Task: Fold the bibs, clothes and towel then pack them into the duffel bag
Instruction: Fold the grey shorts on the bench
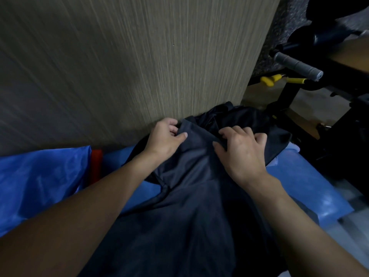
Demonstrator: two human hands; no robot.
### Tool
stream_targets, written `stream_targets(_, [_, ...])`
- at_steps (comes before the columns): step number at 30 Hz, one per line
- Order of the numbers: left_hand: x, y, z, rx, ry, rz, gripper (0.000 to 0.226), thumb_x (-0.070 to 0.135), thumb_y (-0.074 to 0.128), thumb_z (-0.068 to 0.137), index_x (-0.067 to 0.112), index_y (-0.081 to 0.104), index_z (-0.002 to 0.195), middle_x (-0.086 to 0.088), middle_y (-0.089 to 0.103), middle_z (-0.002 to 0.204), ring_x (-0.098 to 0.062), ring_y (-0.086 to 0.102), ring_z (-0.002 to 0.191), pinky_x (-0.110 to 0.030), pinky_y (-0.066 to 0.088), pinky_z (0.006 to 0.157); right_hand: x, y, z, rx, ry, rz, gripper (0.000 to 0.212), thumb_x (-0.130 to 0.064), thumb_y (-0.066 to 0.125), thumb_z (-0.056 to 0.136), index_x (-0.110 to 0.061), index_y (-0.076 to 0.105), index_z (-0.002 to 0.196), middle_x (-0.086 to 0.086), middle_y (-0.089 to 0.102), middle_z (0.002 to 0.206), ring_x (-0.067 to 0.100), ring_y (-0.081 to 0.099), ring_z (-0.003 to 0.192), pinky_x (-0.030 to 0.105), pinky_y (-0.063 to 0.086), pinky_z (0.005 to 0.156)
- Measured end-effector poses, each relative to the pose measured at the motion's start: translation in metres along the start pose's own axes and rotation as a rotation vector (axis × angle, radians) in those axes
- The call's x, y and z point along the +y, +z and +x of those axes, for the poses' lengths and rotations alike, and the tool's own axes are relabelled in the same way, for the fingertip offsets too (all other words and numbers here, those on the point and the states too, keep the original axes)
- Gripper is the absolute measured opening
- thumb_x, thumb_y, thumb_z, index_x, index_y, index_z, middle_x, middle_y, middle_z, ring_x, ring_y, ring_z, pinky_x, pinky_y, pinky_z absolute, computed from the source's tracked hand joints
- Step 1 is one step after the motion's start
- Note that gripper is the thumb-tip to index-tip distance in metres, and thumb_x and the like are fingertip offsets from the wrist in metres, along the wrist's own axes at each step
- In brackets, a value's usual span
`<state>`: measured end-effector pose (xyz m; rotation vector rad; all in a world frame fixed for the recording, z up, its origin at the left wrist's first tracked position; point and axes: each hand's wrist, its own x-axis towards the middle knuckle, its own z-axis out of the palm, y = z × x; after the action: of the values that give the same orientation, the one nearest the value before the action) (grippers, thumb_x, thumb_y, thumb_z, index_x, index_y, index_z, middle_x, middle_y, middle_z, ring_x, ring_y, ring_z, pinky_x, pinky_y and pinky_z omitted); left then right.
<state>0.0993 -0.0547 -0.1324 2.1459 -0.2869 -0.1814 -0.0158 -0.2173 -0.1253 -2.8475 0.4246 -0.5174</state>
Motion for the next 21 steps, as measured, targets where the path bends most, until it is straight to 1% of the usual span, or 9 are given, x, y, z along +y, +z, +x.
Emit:
stream_targets(4, [0.004,0.003,0.003,-0.039,-0.061,-0.029,0.060,0.027,0.078,0.085,0.009,0.053,0.136,-0.006,0.065,0.122,-0.017,0.064,0.107,-0.036,0.054,0.097,-0.001,0.000,0.004,-0.022,0.006,-0.017,0.034,-0.049,0.050,0.095,-0.024,0.060,0.116,-0.004,0.065,0.106,0.023,0.050,0.107,0.040,0.024,0.089])
stream_targets(7, [0.006,0.005,0.005,-0.029,-0.066,-0.043,0.055,0.022,0.078,0.084,0.009,0.056,0.134,-0.005,0.066,0.118,-0.015,0.065,0.103,-0.033,0.055,0.095,0.001,0.000,0.007,-0.033,0.021,0.012,0.027,-0.037,0.052,0.097,-0.024,0.061,0.118,-0.004,0.066,0.106,0.023,0.049,0.107,0.040,0.023,0.089])
stream_targets(9, [0.007,0.005,0.007,-0.004,-0.060,-0.090,0.045,0.016,0.077,0.085,0.008,0.061,0.127,-0.002,0.069,0.108,-0.012,0.067,0.096,-0.026,0.056,0.087,0.003,0.001,0.010,-0.043,0.012,0.031,0.022,-0.031,0.052,0.097,-0.025,0.063,0.115,-0.005,0.064,0.106,0.022,0.046,0.107,0.039,0.021,0.088])
stream_targets(12, [0.011,0.002,0.007,0.053,0.067,-0.086,0.023,0.007,0.072,0.087,0.009,0.071,0.111,0.008,0.069,0.088,0.008,0.063,0.073,-0.006,0.048,0.068,0.005,0.002,0.013,-0.036,-0.003,0.048,0.017,-0.026,0.048,0.098,-0.024,0.064,0.104,-0.005,0.061,0.103,0.022,0.045,0.104,0.037,0.017,0.086])
stream_targets(14, [0.017,0.000,0.008,0.092,0.139,-0.085,0.018,0.005,0.071,0.088,0.014,0.072,0.104,0.010,0.068,0.087,0.011,0.060,0.071,-0.004,0.046,0.068,0.004,0.001,0.013,-0.012,-0.018,0.070,0.015,-0.024,0.045,0.099,-0.022,0.060,0.103,-0.005,0.060,0.098,0.022,0.047,0.101,0.036,0.017,0.085])
stream_targets(16, [0.025,-0.002,0.009,0.108,0.195,-0.123,0.022,0.003,0.069,0.088,0.024,0.070,0.095,0.010,0.067,0.087,0.009,0.060,0.073,-0.008,0.048,0.072,0.003,0.000,0.016,0.003,-0.035,0.132,0.013,-0.024,0.046,0.098,-0.021,0.056,0.105,-0.006,0.060,0.091,0.021,0.051,0.097,0.033,0.017,0.085])
stream_targets(17, [0.029,-0.003,0.009,0.102,0.229,-0.146,0.028,0.000,0.068,0.088,0.028,0.067,0.092,0.011,0.067,0.087,0.008,0.060,0.075,-0.011,0.049,0.074,0.002,0.000,0.019,-0.002,-0.032,0.186,0.015,-0.026,0.049,0.097,-0.021,0.054,0.110,-0.006,0.062,0.092,0.021,0.054,0.098,0.032,0.017,0.086])
stream_targets(18, [0.032,-0.004,0.007,0.082,0.264,-0.163,0.031,-0.002,0.067,0.088,0.029,0.066,0.091,0.011,0.066,0.088,0.008,0.061,0.077,-0.013,0.050,0.076,0.001,-0.001,0.021,-0.012,-0.013,0.254,0.024,-0.031,0.053,0.096,-0.022,0.053,0.118,-0.007,0.065,0.097,0.019,0.056,0.101,0.031,0.018,0.089])
stream_targets(21, [0.041,-0.007,-0.001,-0.039,0.351,-0.190,0.028,-0.006,0.065,0.089,0.021,0.068,0.097,0.011,0.067,0.090,0.005,0.064,0.080,-0.015,0.052,0.078,-0.002,-0.004,0.030,-0.032,0.076,0.487,0.059,-0.044,0.063,0.091,-0.020,0.044,0.141,-0.009,0.069,0.114,0.011,0.055,0.116,0.028,0.018,0.092])
